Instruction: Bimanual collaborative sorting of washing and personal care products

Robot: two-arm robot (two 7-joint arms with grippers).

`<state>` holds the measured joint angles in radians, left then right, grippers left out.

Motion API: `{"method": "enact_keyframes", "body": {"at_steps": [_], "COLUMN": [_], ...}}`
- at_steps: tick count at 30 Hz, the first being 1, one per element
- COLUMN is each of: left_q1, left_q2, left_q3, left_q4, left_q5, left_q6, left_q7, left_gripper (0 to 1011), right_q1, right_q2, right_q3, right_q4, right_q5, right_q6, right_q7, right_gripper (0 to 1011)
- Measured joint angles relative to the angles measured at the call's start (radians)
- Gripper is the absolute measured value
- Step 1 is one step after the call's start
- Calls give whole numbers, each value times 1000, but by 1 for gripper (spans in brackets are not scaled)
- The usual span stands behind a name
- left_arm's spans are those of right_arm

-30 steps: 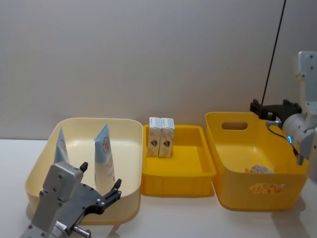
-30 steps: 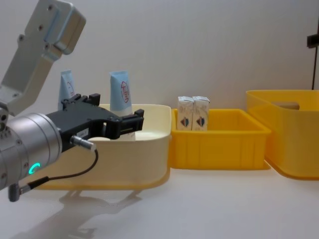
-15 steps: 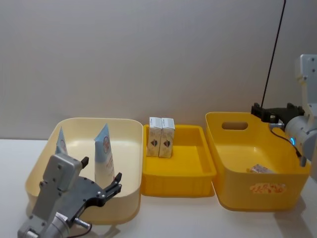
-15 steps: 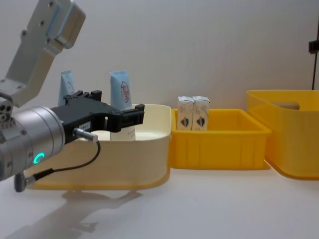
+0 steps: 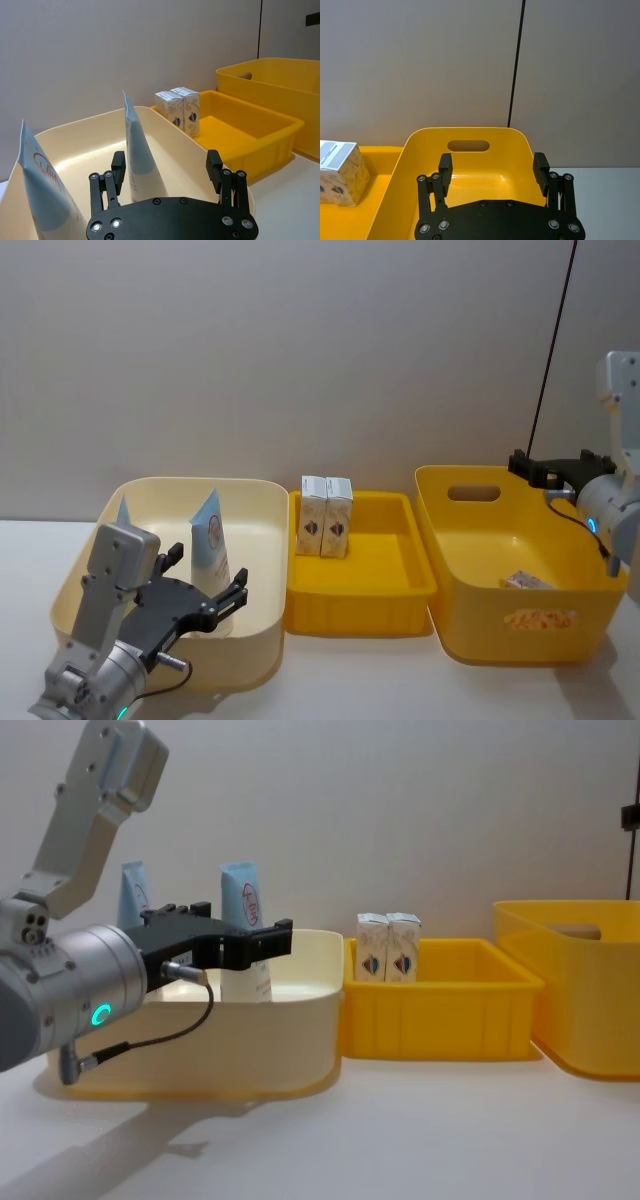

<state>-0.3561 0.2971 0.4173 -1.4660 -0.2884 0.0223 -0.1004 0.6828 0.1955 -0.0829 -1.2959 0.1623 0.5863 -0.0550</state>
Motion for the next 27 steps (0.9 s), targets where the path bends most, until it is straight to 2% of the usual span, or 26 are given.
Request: {"method": "enact_keyframes", "body": {"at_steps": [15,27], "left_q1": [-61,-115], "left_q2": [-28,-55], "left_q3": [-8,1], "left_q4": [63,117], "left_q5": [-7,9], "left_q6": [12,6], "left_q7": [-33,-64], "left_gripper": [1003,1003], "right_q1": [1,1], "right_q2": [1,1], "right_q3": [1,1], "right_q4": [2,3], "right_q5": [0,0], "right_q6": [1,1], "right_q7": [1,1], "right_gripper": [1001,1001]}}
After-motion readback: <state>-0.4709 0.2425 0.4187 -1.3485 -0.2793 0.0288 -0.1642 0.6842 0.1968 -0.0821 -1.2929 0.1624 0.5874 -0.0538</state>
